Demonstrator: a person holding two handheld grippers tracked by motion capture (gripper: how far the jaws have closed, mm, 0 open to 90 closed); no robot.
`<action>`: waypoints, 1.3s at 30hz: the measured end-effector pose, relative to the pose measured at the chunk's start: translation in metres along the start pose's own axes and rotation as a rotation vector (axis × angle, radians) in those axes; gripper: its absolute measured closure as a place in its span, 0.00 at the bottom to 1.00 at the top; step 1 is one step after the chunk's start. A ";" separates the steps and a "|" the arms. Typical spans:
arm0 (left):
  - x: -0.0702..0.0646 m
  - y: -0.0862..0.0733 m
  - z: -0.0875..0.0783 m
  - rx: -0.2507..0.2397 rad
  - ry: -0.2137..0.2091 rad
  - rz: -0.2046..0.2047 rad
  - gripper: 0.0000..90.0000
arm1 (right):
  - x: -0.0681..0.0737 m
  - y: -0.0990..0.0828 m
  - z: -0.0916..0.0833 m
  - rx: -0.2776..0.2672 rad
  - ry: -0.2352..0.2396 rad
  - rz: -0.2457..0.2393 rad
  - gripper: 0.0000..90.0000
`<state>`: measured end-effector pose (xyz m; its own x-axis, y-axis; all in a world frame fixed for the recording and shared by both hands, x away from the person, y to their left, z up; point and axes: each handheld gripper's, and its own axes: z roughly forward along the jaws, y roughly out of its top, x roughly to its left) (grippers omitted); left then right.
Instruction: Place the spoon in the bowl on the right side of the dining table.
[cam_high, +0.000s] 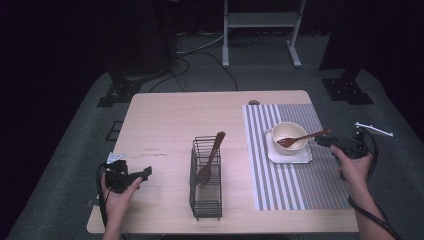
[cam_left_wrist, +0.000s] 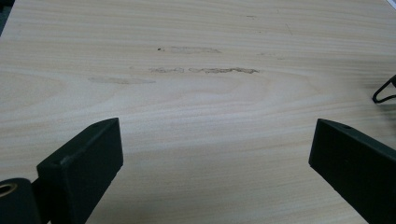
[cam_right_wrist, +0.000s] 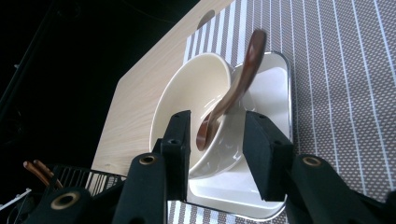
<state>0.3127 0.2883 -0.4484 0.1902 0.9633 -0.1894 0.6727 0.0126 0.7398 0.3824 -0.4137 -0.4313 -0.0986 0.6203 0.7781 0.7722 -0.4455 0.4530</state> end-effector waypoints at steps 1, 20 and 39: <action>0.000 0.000 -0.001 0.000 0.001 0.002 0.02 | 0.000 -0.001 0.000 0.000 0.002 0.001 0.67; 0.000 0.000 0.000 0.001 -0.002 0.002 0.02 | 0.003 -0.015 0.002 0.021 0.026 -0.014 0.65; 0.000 0.001 0.001 0.002 -0.004 0.003 0.02 | 0.007 -0.027 0.002 0.041 0.041 -0.034 0.62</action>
<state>0.3138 0.2882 -0.4485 0.1954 0.9621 -0.1901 0.6738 0.0091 0.7388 0.3626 -0.3958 -0.4389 -0.1505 0.6069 0.7804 0.7932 -0.3971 0.4618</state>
